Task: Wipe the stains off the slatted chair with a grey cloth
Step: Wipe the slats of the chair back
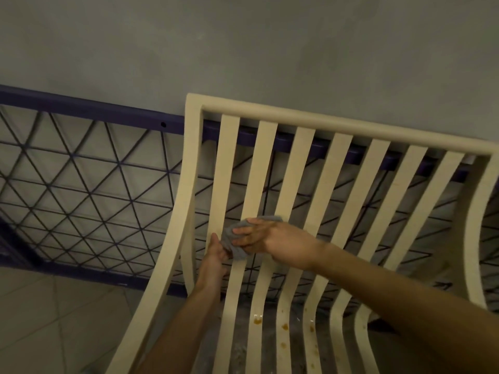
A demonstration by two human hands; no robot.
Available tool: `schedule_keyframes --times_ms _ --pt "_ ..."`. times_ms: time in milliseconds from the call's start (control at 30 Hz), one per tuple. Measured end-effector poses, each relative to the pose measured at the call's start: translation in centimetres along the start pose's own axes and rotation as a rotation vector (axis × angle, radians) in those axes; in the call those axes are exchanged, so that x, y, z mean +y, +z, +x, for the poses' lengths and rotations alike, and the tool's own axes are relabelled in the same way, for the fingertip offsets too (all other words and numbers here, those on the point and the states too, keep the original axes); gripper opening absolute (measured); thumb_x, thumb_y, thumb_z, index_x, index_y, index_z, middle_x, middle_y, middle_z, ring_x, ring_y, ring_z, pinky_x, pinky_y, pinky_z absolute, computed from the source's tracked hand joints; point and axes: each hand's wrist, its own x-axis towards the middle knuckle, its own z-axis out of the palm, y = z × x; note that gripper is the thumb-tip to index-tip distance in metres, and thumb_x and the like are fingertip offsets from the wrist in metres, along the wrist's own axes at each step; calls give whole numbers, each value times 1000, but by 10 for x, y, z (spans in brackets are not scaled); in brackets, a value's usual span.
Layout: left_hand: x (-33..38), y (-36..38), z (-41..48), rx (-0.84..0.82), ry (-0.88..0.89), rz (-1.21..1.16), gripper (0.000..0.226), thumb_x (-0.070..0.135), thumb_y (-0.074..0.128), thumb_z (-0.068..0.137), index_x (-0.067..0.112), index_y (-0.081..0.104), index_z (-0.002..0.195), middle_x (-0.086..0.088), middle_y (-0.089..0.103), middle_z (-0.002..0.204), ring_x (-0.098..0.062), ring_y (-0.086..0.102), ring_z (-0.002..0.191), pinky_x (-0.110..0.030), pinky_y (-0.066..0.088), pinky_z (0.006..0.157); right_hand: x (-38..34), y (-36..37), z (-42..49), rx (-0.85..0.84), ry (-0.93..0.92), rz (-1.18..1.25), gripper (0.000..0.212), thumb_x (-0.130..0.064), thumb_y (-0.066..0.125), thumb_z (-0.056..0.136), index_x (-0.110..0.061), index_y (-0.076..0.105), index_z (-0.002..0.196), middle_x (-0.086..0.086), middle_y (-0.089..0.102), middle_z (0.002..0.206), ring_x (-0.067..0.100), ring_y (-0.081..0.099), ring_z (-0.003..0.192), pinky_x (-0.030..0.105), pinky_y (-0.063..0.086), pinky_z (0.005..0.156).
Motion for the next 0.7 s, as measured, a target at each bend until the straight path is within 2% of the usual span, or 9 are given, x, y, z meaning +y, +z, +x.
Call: schedule_keyframes --times_ms 100,200,233,333,400,467,567,633,700 --pt "-2 -2 -6 -22 42 55 62 48 17 102 7 55 128 -11 54 136 -18 48 121 -39 25 109 14 -37 -1 -7 -33 -20 37 -3 48 96 -9 58 132 9 43 149 23 30 143 34 16 120" --pt "2 -1 -8 -39 76 75 60 44 15 103 8 59 123 -9 58 128 -19 49 121 -41 23 111 26 -94 1 199 -25 86 34 -9 54 94 -19 62 125 1 52 139 9 41 134 38 29 117" --pt "3 -1 -8 -42 88 83 59 44 15 103 9 60 120 -8 60 124 -18 50 120 -41 23 111 27 -114 1 275 -56 100 31 -12 54 92 -20 62 121 1 56 133 3 45 129 34 32 115" --pt "-1 -2 -8 -47 93 57 53 42 16 104 18 63 100 3 65 102 -15 53 111 -39 25 111 35 -146 5 374 -206 -144 30 -14 47 92 0 69 106 18 65 121 15 45 125 24 20 115" --pt "-3 0 -9 -50 89 53 52 41 16 104 19 63 96 6 64 96 -14 53 108 -37 28 109 41 -140 5 303 -250 -287 32 -10 44 93 3 70 106 21 64 121 20 42 126 24 13 117" --pt "-3 2 -9 -49 98 53 52 41 16 104 20 63 97 7 64 96 -13 54 106 -33 29 105 45 -123 9 258 -257 -276 33 -6 43 89 1 70 108 19 63 124 21 41 128 24 12 117" --pt "0 1 -7 -56 120 49 52 42 16 104 21 63 98 8 64 97 -8 55 99 -31 29 102 40 -104 10 212 -205 -217 35 -2 48 85 2 68 113 17 60 129 9 39 132 22 15 115" --pt "0 0 -5 -51 123 47 53 44 16 103 20 63 101 5 64 102 -8 54 101 -31 29 102 35 -86 10 189 -155 -260 44 4 53 77 -5 68 118 12 61 131 15 41 129 25 17 112" --pt "-2 1 -5 -58 113 53 53 46 16 103 19 62 105 0 62 112 -10 53 106 -34 28 106 30 -64 7 134 -144 -259 44 1 54 78 -7 69 118 11 62 130 20 42 126 22 13 112"
